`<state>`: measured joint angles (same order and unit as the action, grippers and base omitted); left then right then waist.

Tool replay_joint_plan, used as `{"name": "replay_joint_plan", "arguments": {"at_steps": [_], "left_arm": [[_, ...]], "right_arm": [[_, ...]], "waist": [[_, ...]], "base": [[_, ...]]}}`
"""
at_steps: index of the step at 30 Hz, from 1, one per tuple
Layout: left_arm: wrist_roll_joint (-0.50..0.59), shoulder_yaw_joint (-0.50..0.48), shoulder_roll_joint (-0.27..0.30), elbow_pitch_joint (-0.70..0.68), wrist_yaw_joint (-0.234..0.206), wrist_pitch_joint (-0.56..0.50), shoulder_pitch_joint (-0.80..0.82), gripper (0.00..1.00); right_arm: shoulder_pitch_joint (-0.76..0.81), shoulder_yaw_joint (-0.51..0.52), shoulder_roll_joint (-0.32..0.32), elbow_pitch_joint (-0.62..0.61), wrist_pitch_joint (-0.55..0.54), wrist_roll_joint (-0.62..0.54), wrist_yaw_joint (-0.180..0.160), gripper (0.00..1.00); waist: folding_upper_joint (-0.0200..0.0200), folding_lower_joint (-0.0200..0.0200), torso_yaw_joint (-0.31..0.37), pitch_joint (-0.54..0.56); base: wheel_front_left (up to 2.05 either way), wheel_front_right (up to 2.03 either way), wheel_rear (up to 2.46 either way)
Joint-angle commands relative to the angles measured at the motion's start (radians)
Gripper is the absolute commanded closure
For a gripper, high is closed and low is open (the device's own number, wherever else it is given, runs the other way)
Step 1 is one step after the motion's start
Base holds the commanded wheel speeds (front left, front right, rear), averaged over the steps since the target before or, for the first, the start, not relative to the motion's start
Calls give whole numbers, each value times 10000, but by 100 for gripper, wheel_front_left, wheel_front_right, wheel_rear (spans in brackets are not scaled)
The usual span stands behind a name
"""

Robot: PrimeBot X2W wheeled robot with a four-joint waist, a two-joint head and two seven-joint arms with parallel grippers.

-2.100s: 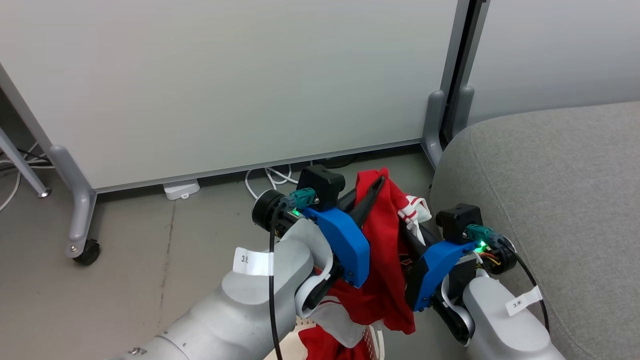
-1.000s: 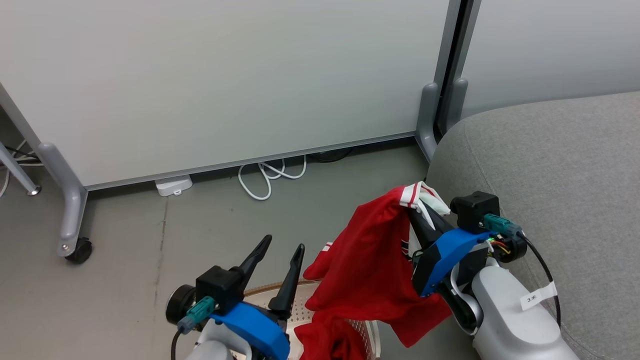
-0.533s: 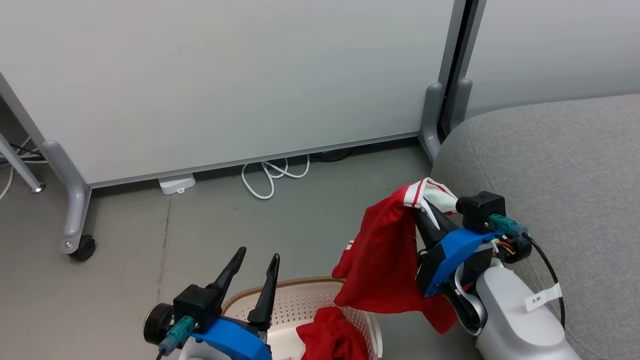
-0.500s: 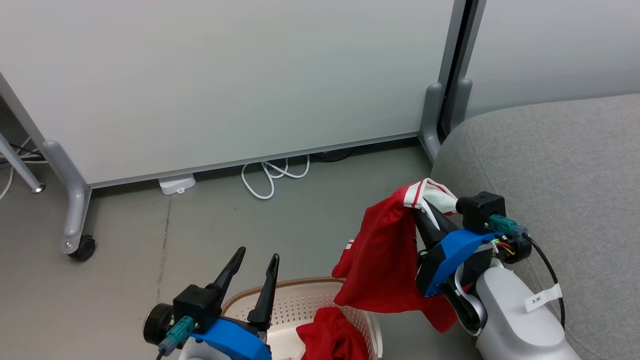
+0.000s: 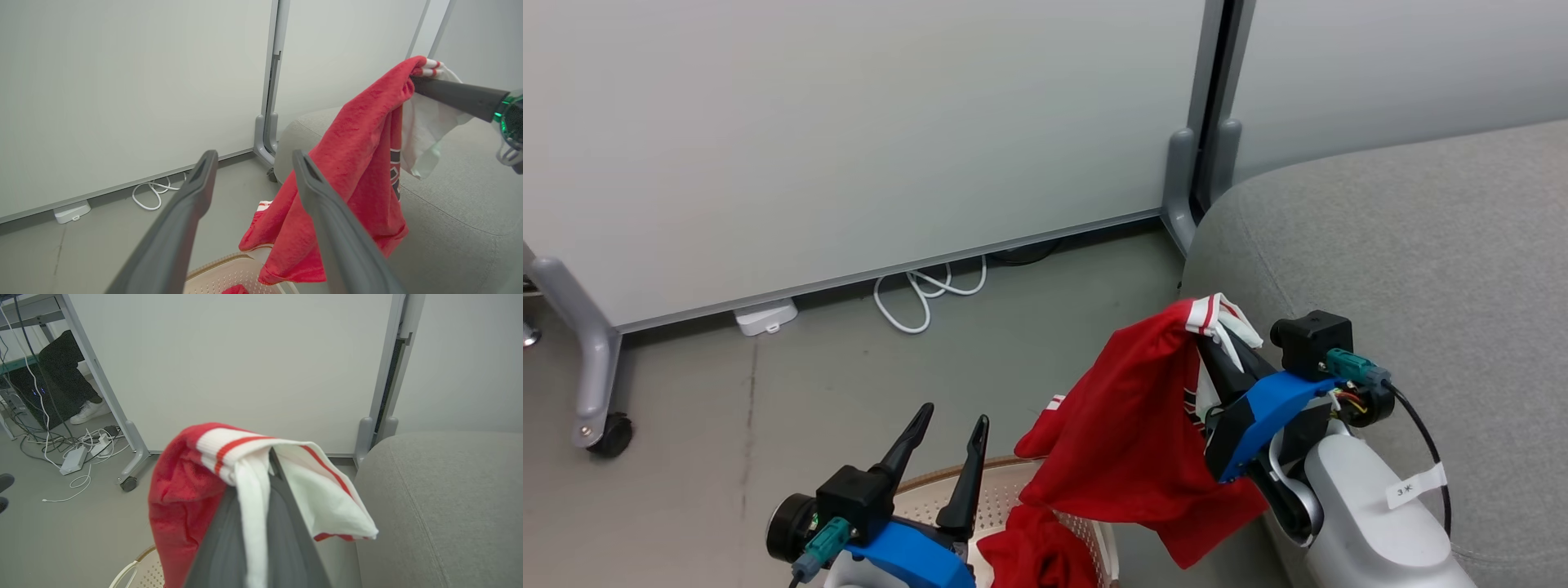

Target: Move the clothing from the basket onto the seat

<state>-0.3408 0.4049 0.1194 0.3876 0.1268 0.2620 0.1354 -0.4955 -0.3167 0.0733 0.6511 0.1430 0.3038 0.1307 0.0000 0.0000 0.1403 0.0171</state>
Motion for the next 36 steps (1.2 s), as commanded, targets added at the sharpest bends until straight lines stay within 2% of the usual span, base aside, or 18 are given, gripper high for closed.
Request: {"name": "replay_joint_plan", "arguments": {"at_steps": [1, 12, 17, 27, 36], "left_arm": [[60, 20, -16, -58, 39, 44, 65, 0], [-77, 338, 49, -304, 42, 44, 337, 0], [-81, 421, 108, -297, 43, 44, 455, 0], [-81, 518, 134, -275, 44, 44, 720, 0], [-114, 687, 184, -280, 44, 44, 900, 0]], "right_arm": [[100, 6, 83, -86, 10, 100, 1, 100], [209, 237, 271, -685, -135, 1, 1, 100], [368, 460, 288, -867, -148, -25, 1, 100], [683, 777, 275, -1237, -232, -177, 1, 100], [475, 1220, 160, -1467, -332, -84, 1, 100]], "waist": [[0, 0, 228, -35], [0, 0, 1839, -330], [0, 0, 2341, -488], [0, 0, 2752, -669], [0, 0, 2640, -835]], "base": [[0, 0, 0], [0, 0, 0], [0, 0, 0], [0, 0, 0], [0, 0, 0]]}}
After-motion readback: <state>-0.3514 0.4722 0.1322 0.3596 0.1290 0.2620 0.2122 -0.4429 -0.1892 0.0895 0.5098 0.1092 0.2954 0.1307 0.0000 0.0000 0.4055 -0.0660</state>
